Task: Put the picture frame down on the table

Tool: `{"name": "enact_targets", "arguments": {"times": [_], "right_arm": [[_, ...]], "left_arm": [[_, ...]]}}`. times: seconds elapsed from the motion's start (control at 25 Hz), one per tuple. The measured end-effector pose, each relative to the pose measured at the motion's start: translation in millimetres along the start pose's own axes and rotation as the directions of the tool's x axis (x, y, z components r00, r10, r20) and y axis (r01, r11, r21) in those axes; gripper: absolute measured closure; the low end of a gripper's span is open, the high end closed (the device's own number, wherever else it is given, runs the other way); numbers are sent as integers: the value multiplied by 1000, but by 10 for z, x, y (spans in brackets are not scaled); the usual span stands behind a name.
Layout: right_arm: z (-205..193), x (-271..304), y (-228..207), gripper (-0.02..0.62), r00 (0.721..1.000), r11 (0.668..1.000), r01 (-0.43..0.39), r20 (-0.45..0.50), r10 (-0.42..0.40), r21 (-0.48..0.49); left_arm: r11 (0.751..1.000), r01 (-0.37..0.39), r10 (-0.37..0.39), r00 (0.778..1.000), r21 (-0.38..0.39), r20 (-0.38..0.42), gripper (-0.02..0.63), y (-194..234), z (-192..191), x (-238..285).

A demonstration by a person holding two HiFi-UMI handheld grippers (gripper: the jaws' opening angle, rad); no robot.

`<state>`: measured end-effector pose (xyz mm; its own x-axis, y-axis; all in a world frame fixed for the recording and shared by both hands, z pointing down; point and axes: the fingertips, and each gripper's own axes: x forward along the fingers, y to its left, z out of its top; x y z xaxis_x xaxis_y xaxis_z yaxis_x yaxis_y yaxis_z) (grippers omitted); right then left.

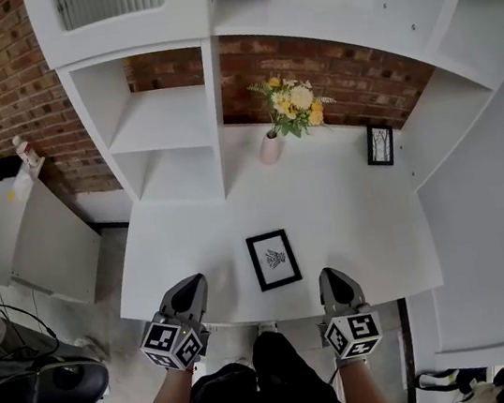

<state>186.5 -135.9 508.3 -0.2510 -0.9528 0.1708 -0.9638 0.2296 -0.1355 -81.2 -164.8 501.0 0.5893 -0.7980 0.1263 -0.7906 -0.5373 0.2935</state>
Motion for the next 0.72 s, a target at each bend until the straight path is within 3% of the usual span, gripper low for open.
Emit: {"name": "enact_targets", "arguments": {"times": [0.72], "right_arm": [[87, -315, 85, 592, 998, 999, 32, 54, -33, 11]], "left_arm": [[1000, 8, -8, 999, 8, 31, 606, -70, 22, -292]]}}
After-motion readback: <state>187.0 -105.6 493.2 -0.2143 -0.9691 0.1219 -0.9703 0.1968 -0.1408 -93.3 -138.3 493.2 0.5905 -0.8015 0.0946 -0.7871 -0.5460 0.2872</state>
